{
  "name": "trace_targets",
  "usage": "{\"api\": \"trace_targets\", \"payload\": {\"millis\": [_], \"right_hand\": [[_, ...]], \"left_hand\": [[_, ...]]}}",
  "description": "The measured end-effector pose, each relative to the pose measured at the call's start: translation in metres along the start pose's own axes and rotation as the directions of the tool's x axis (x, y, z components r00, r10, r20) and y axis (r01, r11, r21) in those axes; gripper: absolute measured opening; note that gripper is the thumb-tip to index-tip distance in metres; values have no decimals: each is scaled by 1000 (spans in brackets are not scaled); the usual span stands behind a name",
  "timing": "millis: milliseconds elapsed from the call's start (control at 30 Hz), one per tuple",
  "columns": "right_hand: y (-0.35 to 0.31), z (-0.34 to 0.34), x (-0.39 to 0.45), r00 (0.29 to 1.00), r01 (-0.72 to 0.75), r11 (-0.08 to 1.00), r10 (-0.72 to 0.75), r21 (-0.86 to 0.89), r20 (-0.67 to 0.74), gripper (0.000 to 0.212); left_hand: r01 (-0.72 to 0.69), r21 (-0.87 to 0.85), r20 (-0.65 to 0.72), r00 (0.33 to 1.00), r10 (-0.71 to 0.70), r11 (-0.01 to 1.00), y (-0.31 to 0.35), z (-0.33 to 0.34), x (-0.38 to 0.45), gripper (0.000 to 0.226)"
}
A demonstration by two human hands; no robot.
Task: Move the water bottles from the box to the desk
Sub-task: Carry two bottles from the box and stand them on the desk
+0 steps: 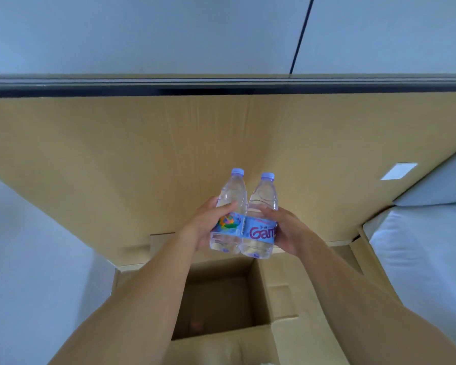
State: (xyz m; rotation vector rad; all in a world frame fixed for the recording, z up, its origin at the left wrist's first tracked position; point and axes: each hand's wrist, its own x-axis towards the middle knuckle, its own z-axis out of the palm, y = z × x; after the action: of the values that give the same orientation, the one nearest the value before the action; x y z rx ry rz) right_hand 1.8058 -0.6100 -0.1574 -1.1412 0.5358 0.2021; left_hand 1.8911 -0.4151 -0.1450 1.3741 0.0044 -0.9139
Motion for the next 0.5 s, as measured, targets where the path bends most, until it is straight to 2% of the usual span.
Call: {"api": "trace_targets", "payload": {"millis": [133, 300, 433, 500], "right_hand": [[-3, 2, -21, 998, 50, 997, -49, 57, -30, 65], [4, 4, -45, 989, 68, 993, -54, 93, -140, 62], [12, 4, -67, 978, 73, 982, -37, 172, -205, 60], [17, 4, -77, 971, 81, 978, -34, 194, -236, 65]], "left_hand": [[20, -6, 60, 998, -19, 1000, 11, 11, -9, 48], [193, -60, 219, 960, -176, 979, 11, 11, -18, 52], [123, -12, 295, 949, -115, 992, 5, 15, -21, 35], [122, 19, 369, 921, -120, 992, 3, 23, -23, 40]]}}
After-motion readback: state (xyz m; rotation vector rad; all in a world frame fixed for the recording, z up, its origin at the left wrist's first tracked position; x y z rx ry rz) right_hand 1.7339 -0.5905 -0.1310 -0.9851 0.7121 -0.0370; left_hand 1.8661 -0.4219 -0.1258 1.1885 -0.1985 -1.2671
